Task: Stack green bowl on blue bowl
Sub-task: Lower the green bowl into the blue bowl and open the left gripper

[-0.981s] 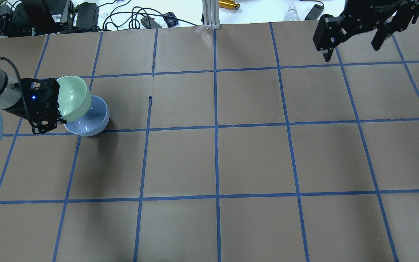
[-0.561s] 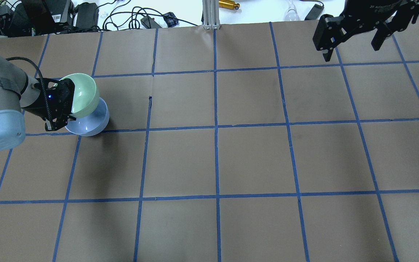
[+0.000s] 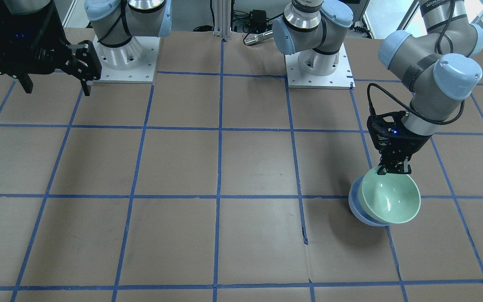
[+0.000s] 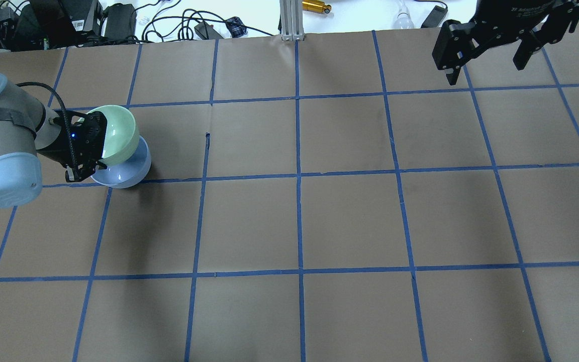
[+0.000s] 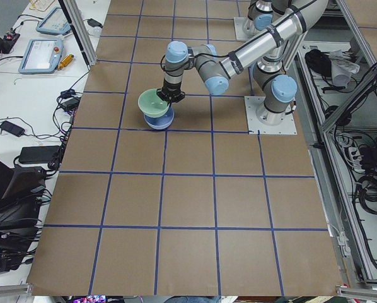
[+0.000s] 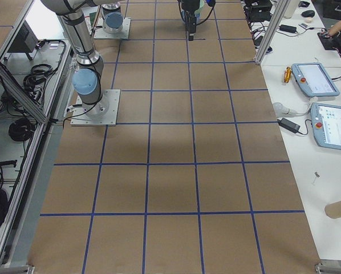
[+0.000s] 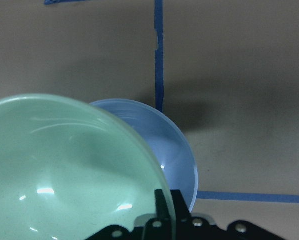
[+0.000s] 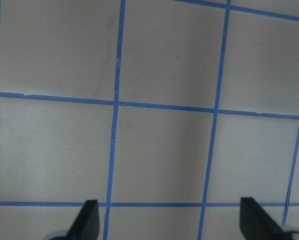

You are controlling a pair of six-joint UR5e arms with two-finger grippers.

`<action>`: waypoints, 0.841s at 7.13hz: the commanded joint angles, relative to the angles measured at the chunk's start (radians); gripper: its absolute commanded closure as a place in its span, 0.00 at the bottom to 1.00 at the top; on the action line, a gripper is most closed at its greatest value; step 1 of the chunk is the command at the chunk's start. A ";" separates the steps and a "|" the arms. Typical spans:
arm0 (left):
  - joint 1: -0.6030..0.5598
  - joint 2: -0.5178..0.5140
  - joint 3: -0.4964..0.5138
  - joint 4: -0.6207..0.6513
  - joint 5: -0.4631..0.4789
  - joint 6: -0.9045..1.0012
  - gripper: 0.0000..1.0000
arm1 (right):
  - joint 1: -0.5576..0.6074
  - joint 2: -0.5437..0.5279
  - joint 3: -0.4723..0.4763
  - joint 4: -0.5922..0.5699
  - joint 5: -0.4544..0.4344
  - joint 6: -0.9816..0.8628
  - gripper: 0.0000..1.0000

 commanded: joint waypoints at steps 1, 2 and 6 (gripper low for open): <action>-0.001 0.020 0.003 -0.020 0.003 -0.059 0.00 | 0.000 0.000 0.000 0.000 0.000 0.000 0.00; -0.016 0.034 0.017 -0.026 0.001 -0.113 0.00 | 0.000 0.000 0.000 0.000 0.000 0.000 0.00; -0.156 0.088 0.179 -0.283 -0.013 -0.515 0.00 | 0.000 0.000 0.000 0.000 0.000 0.000 0.00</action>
